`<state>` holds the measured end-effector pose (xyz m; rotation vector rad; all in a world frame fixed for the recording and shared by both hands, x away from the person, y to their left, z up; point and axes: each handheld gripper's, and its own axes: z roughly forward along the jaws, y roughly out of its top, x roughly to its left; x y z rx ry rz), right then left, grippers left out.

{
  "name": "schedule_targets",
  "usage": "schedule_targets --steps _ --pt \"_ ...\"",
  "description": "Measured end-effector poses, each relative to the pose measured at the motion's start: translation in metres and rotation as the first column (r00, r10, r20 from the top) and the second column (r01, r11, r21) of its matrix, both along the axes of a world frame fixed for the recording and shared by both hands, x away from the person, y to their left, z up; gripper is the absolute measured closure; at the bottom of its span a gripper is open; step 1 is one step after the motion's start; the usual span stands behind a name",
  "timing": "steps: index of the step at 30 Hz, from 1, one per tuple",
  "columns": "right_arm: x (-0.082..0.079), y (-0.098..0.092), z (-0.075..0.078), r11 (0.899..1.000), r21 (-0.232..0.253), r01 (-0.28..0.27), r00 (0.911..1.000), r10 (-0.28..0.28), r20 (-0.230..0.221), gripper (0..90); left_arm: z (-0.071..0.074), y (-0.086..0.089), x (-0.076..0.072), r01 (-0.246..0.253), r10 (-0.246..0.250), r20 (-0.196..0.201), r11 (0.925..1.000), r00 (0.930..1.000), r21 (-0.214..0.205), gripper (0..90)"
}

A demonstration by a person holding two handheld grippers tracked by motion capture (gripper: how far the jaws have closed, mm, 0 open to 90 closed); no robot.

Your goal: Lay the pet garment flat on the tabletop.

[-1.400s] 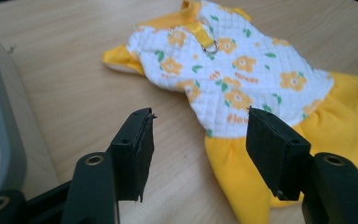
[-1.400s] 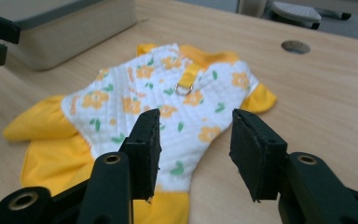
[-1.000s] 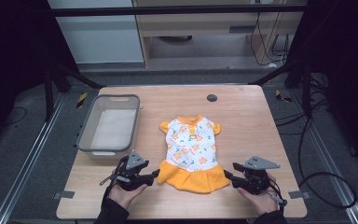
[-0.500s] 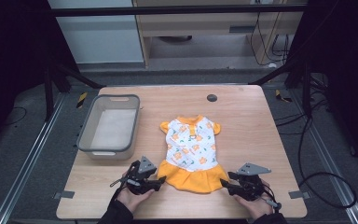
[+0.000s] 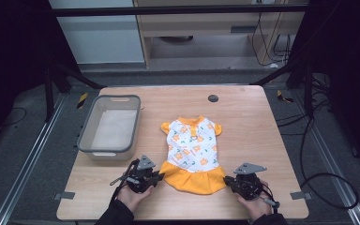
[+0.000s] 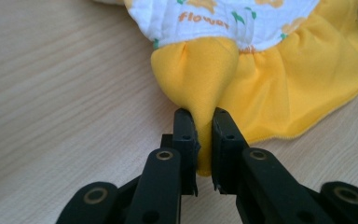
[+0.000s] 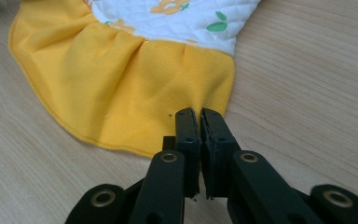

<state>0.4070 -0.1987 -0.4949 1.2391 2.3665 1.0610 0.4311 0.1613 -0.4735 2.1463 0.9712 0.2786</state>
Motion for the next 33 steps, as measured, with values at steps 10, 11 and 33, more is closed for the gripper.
schedule_targets --steps 10,11,33 --pt "-0.002 -0.009 0.01 1.0 0.012 0.006 0.9998 -0.006 0.019 85.5 -0.002 0.009 0.008 -0.038 0.038 -0.037 0.9992 0.9986 -0.008 79.6" --pt "0.003 -0.007 0.004 1.0 -0.015 0.006 0.9998 -0.005 0.018 82.8 -0.006 0.007 0.009 -0.038 0.039 -0.04 0.999 0.9984 0.023 77.2" --pt "0.029 0.016 0.016 0.992 0.118 -0.049 0.9893 0.032 0.143 89.5 0.014 -0.035 0.028 -0.01 0.008 0.133 0.9998 0.9911 0.016 69.6"
